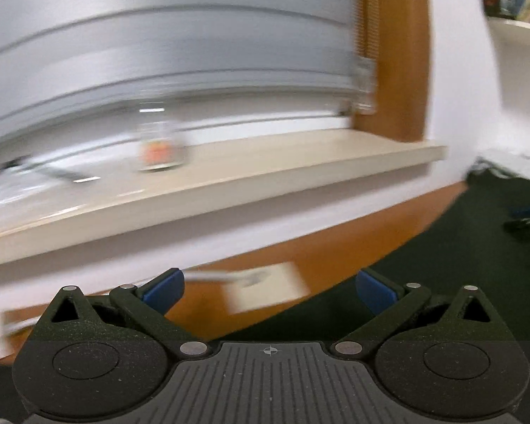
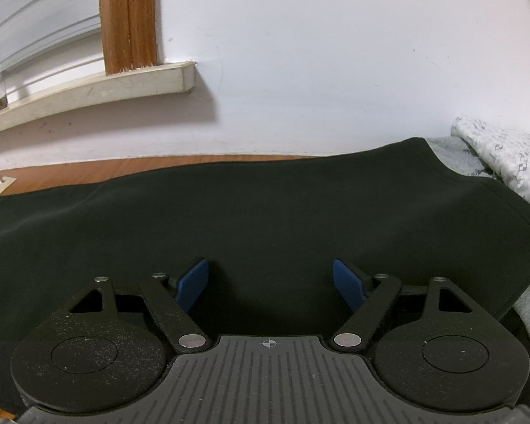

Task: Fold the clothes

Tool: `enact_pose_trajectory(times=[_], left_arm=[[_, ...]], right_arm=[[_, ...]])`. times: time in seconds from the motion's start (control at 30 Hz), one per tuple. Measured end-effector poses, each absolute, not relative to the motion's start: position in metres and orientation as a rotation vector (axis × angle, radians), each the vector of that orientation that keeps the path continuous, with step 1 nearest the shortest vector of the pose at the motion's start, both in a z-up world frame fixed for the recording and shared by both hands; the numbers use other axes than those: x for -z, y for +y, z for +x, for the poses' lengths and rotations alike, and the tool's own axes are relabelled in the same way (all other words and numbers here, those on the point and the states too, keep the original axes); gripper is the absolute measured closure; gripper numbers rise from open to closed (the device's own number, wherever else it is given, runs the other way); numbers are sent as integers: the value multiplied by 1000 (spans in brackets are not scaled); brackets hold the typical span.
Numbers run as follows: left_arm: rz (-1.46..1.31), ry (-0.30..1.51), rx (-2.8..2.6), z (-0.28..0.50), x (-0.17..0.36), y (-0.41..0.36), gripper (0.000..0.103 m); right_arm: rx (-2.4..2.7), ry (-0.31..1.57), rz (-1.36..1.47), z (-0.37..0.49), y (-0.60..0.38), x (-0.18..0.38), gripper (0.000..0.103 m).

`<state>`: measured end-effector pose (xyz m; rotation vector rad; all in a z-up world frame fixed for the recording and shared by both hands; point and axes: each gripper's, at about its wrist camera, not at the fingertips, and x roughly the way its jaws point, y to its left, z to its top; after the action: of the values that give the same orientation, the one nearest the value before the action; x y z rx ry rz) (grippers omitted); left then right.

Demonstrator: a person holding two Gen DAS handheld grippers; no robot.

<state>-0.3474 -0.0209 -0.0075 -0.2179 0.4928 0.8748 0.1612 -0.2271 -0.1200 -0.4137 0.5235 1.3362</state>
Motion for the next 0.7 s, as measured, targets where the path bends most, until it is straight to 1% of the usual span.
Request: enact_pose_trajectory(times=[0.1, 0.23, 0.37, 0.53, 0.7], left_arm=[[-208, 521, -767, -297, 17, -19, 0], [-200, 547, -690, -264, 41, -20, 0], [-245, 610, -666, -256, 60, -15, 0], [-349, 552, -655, -269, 63, -2, 0], [-348, 550, -658, -271, 61, -1, 0]], right_arm=[[-1336, 523, -413, 161, -227, 120, 25], [-1339, 528, -408, 162, -227, 120, 25], [-1340, 527, -410, 162, -226, 120, 25], [-1340, 523, -399, 164, -228, 119, 25], [-1307, 507, -284, 180, -258, 111, 27]])
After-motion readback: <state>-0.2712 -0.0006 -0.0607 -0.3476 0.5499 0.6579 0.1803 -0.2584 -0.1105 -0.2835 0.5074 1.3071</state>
